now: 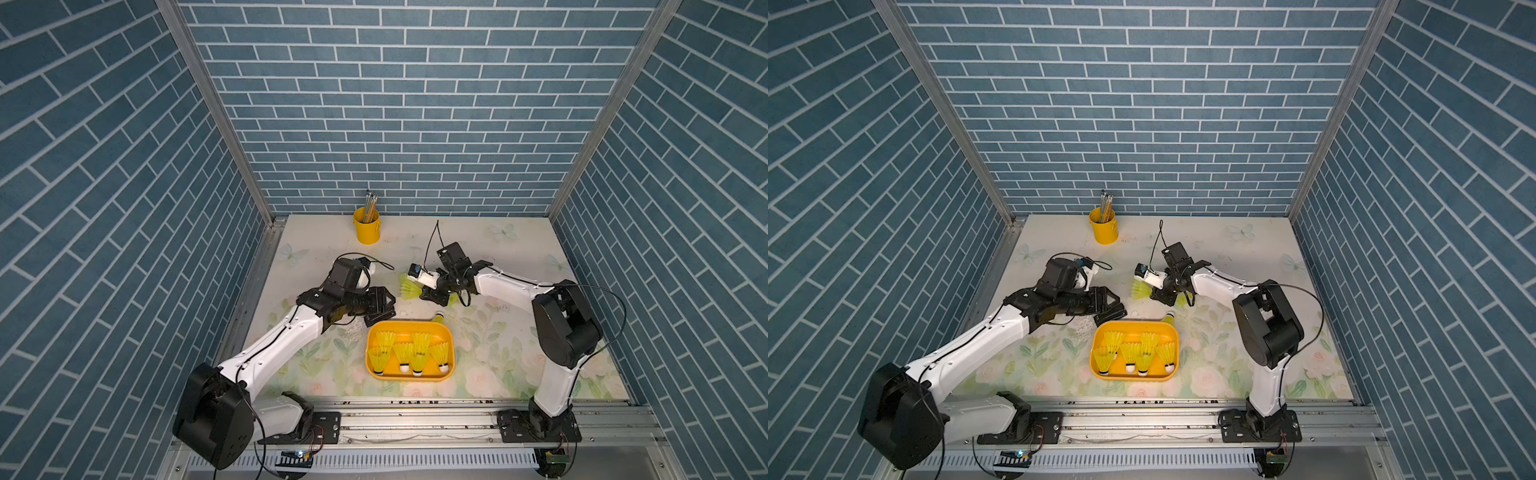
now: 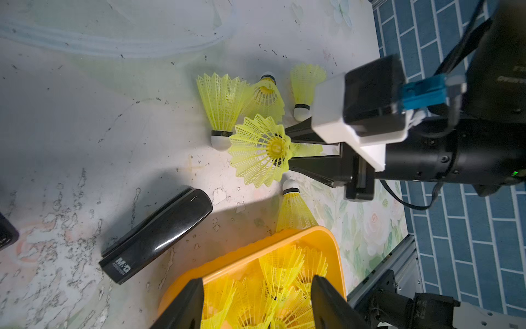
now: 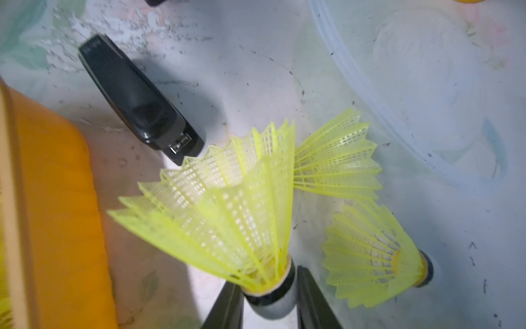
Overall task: Put the shuttlecocks into the storage box
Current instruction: Pick up the shuttlecock at the center of the board, then place the shuttlecock in the storage box.
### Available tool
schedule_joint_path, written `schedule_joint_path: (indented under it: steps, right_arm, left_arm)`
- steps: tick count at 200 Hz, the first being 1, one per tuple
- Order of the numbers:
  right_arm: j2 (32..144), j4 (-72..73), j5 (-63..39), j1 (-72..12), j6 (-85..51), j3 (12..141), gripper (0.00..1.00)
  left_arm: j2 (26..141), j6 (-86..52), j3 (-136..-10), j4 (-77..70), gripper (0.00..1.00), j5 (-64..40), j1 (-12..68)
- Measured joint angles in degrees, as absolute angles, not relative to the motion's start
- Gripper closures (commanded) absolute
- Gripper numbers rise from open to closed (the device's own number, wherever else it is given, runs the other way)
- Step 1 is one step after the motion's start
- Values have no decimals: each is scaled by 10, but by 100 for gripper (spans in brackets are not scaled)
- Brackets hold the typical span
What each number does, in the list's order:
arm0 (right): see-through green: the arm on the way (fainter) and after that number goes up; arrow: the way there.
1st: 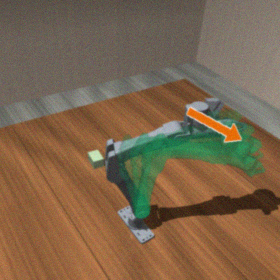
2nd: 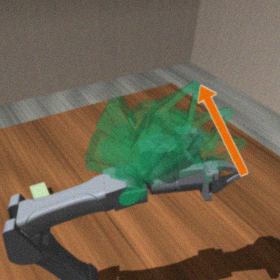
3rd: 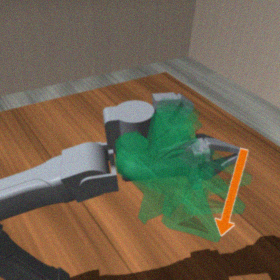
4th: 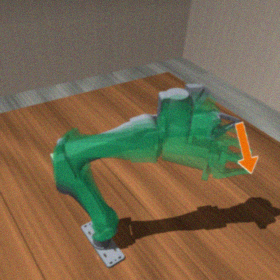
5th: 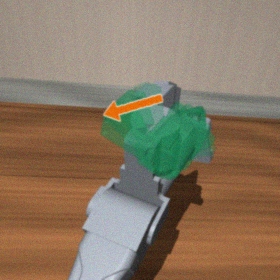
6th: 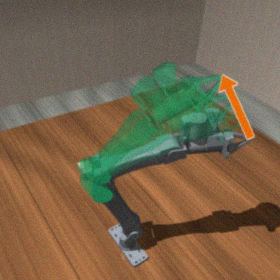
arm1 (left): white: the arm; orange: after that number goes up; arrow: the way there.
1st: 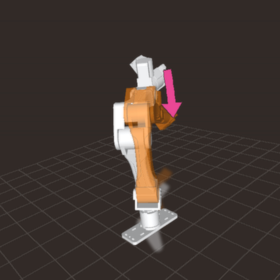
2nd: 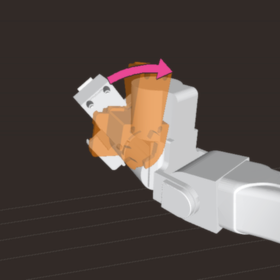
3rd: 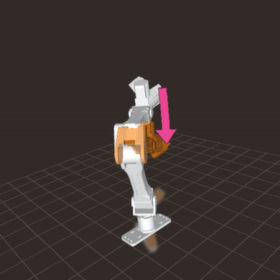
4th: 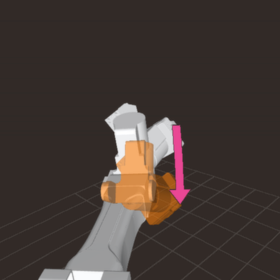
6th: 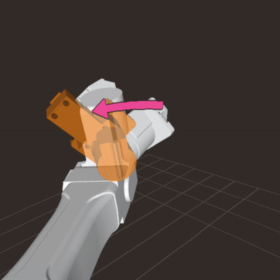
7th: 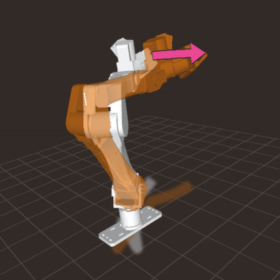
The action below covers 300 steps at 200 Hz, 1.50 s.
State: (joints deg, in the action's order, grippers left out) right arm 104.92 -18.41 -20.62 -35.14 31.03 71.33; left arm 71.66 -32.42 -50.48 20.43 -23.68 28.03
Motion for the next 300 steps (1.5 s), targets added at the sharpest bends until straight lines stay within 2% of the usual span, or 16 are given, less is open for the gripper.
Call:
schedule_joint_path:
  steps: [57,107,134,175,202,300]
  right_arm:
    - [931,-184,-225,-352,160,645,90]
    - [743,-170,-234,-378,-42,519,91]
    - [649,-168,-223,-424,-176,464,91]
    - [565,-170,-184,-522,-372,399,92]
    - [504,-175,-151,-557,-478,358,93]
    - [484,-172,-82,-641,-677,291,92]
  left_arm:
    - [695,-326,-488,196,34,-234,292]
    - [656,-328,-463,184,34,-210,343]
    - [632,-335,-447,181,34,-189,382]
    - [598,-343,-429,180,35,-152,451]
    - [575,-351,-415,179,35,-129,490]
    - [547,-373,-386,180,35,-79,564]
